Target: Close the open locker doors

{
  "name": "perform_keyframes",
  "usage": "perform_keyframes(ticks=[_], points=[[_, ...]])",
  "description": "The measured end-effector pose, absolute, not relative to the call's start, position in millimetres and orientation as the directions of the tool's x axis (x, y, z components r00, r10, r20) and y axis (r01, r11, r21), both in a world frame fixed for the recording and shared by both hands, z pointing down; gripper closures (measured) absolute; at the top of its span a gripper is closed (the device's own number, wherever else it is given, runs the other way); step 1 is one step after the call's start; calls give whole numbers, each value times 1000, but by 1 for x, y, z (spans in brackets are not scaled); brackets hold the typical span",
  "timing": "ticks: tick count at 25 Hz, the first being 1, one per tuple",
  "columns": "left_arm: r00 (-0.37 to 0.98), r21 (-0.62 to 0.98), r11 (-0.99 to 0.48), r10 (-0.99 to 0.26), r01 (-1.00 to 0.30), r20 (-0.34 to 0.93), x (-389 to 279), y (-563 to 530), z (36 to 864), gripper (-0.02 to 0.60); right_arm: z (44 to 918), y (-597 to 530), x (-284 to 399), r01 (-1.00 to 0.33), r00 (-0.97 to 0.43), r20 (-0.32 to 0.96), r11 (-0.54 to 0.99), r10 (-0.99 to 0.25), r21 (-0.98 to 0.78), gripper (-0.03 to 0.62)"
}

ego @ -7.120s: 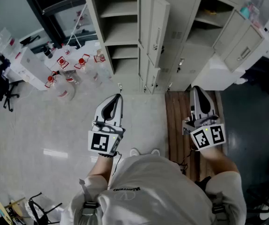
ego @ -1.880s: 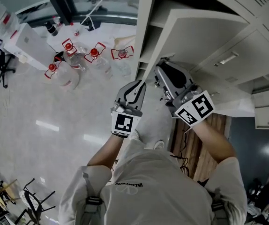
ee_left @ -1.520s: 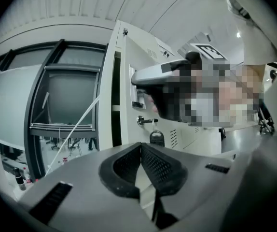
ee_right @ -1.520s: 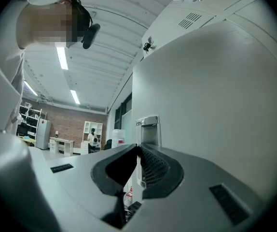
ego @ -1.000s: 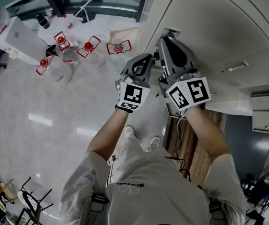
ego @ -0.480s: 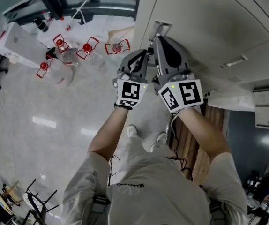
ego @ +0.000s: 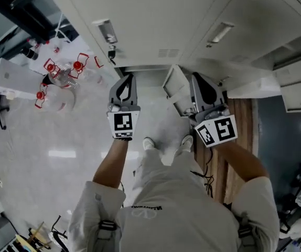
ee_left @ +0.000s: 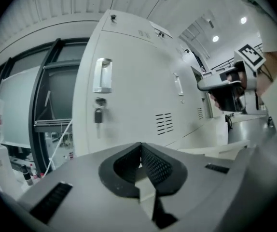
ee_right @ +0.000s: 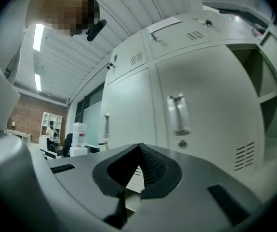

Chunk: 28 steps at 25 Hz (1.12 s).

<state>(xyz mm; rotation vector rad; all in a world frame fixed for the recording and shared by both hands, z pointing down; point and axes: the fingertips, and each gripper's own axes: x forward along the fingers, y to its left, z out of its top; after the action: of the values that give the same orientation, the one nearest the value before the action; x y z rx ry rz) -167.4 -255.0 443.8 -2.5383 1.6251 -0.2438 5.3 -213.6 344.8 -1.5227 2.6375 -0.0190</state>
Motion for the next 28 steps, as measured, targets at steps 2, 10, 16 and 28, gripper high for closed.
perform_keyframes(ticks=[2, 10, 16, 28], points=[[464, -165, -470, -882, -867, 79, -116, -239, 442, 577, 345, -205, 56, -893, -438, -85, 444, -895, -73, 583], [744, -101, -739, -668, -666, -13, 162, -196, 387, 577, 329, -151, 254, -964, -241, -123, 252, -963, -89, 583], [904, -101, -898, -423, -427, -62, 367, -142, 365, 577, 330, -99, 414, -994, -21, -126, 35, -992, -106, 583], [982, -107, -977, -188, -186, 10, 597, -68, 384, 577, 348, -28, 595, -969, 226, -106, -212, -968, -130, 583]])
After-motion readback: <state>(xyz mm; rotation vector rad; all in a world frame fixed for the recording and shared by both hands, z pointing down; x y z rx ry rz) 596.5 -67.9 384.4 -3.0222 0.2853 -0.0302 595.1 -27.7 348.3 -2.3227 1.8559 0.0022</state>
